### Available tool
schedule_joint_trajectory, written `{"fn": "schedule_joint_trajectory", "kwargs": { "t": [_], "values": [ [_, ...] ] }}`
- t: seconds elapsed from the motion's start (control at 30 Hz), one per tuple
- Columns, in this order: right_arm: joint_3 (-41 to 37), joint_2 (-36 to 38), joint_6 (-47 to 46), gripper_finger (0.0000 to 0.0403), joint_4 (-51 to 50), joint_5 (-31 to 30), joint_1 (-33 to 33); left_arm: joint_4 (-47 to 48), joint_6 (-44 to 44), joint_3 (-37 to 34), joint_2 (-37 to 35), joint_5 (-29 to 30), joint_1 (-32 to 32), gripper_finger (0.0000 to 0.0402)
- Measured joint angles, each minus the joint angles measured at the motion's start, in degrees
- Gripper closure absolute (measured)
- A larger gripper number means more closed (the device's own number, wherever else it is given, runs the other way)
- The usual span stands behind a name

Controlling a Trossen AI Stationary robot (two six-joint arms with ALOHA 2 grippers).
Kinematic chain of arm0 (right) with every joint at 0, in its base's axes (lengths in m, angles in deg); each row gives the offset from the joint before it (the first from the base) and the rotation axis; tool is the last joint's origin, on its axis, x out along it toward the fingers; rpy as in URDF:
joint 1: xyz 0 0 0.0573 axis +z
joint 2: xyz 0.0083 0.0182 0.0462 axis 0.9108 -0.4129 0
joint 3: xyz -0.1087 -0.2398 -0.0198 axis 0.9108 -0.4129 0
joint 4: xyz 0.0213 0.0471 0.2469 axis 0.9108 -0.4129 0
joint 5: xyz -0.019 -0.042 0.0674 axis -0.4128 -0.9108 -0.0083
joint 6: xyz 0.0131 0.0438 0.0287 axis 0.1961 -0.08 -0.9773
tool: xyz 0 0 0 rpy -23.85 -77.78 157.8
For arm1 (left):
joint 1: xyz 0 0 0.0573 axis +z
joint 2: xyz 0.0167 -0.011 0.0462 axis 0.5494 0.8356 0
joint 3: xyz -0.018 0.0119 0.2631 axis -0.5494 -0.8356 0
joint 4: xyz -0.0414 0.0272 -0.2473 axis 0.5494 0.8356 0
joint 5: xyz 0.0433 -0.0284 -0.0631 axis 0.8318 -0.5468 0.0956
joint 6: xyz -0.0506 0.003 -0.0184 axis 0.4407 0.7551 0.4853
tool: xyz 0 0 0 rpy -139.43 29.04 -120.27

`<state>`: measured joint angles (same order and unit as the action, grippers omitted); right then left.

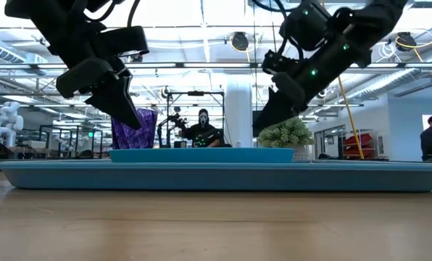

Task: Pick and place plate/cup/fork/spoon on tray
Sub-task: Adjust the blue plate

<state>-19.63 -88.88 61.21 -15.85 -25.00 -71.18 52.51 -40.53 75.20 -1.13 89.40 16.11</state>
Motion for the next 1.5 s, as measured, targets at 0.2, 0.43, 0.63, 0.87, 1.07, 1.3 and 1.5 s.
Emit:
{"fn": "schedule_joint_trajectory", "kwargs": {
  "t": [0.2, 0.43, 0.63, 0.87, 1.07, 1.3, 1.5],
  "values": [
    [-2.3, 0.0, 0.36, 0.0273, 0.25, 1.49, -2.98, -0.01, 0.0, 0.0, 0.0, 0.0, 0.0, 0.036],
    [-4.17, -0.33, -1.07, 0.0273, 1.63, 4.05, -3.38, -2.02, -0.8, 0.0, 0.0, -0.01, 0.76, 0.036],
    [-4.23, -1.54, -2.4, 0.0273, 3.09, 4.02, -3.32, -4.12, -2.05, 0.0, 0.0, -0.04, 0.81, 0.036],
    [-4.25, -2.55, -2.41, 0.0273, 5.96, 4.02, -3.32, -10.43, -5.22, 0.0, 0.0, -0.04, 1.55, 0.036],
    [-4.64, -3.49, -3.57, 0.0273, 6.26, 4.05, -3.3, -12.93, -7.54, 0.02, 0.0, -0.06, 2.15, 0.036],
    [-4.8, -3.48, -3.99, 0.0273, 7.12, 3.97, -2.5, -13.19, -7.54, 0.02, 0.0, -0.07, 2.47, 0.036],
    [-4.8, -3.48, -4.14, 0.0273, 7.54, 3.77, -1.08, -14.48, -7.52, 0.02, 0.0, -0.13, 2.47, 0.036]
  ]
}}
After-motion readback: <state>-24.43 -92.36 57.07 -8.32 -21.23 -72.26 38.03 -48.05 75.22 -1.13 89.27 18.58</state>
